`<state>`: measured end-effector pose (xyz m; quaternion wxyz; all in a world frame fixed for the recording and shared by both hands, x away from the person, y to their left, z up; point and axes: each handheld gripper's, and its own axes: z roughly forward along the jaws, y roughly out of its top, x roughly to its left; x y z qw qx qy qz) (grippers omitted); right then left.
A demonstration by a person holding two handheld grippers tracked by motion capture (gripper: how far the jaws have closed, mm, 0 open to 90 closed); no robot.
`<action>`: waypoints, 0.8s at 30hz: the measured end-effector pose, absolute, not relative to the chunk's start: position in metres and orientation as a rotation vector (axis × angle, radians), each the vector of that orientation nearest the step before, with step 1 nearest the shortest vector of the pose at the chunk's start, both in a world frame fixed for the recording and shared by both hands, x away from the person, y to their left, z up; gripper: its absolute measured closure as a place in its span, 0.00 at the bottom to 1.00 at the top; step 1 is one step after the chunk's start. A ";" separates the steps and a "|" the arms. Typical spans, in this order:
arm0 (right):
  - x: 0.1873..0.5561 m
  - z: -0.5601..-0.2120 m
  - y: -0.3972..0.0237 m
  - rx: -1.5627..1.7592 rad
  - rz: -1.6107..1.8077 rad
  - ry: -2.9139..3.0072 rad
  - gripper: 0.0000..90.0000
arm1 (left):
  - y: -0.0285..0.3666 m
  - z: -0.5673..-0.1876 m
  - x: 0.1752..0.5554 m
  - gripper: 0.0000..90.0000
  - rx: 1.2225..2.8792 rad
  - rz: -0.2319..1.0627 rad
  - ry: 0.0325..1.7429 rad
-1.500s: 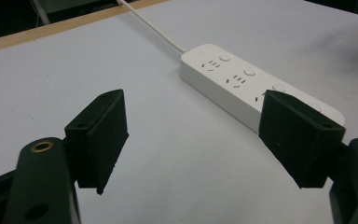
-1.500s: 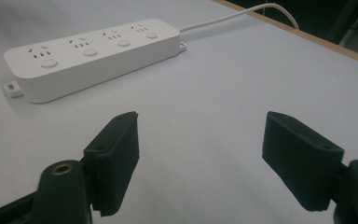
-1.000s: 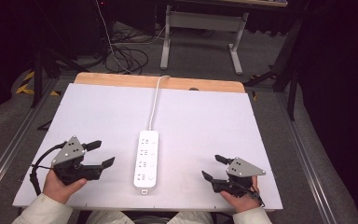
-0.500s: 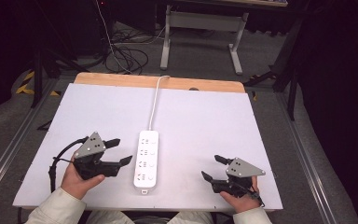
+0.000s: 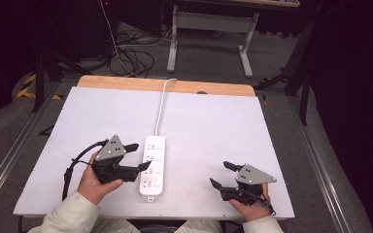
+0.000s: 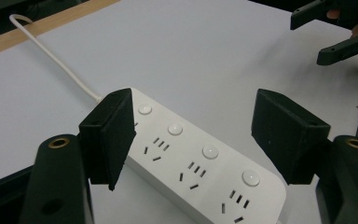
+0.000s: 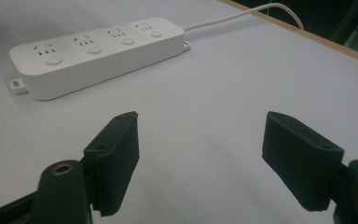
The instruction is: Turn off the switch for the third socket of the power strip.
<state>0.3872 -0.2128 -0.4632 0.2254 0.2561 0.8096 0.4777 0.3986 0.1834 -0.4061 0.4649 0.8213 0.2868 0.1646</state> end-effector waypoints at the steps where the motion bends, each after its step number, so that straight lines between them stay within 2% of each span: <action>1: 0.387 -0.463 -0.213 0.708 1.320 2.232 0.31 | 0.182 -0.406 0.399 0.34 2.021 0.403 0.702; 17: 0.387 -0.463 -0.213 0.705 1.320 2.235 0.31 | 0.162 -0.408 0.406 0.37 2.094 0.394 0.679; 18: 0.387 -0.463 -0.213 0.705 1.321 2.233 0.31 | 0.163 -0.408 0.407 0.43 2.099 0.392 0.679; 19: 0.387 -0.463 -0.213 0.705 1.321 2.233 0.31 | 0.164 -0.408 0.407 0.43 2.098 0.385 0.682; 20: 0.387 -0.463 -0.214 0.703 1.318 2.233 0.31 | 0.165 -0.407 0.407 0.49 2.097 0.376 0.684; 24: 0.387 -0.463 -0.213 0.705 1.324 2.233 0.31 | 0.162 -0.409 0.408 0.63 2.111 0.330 0.686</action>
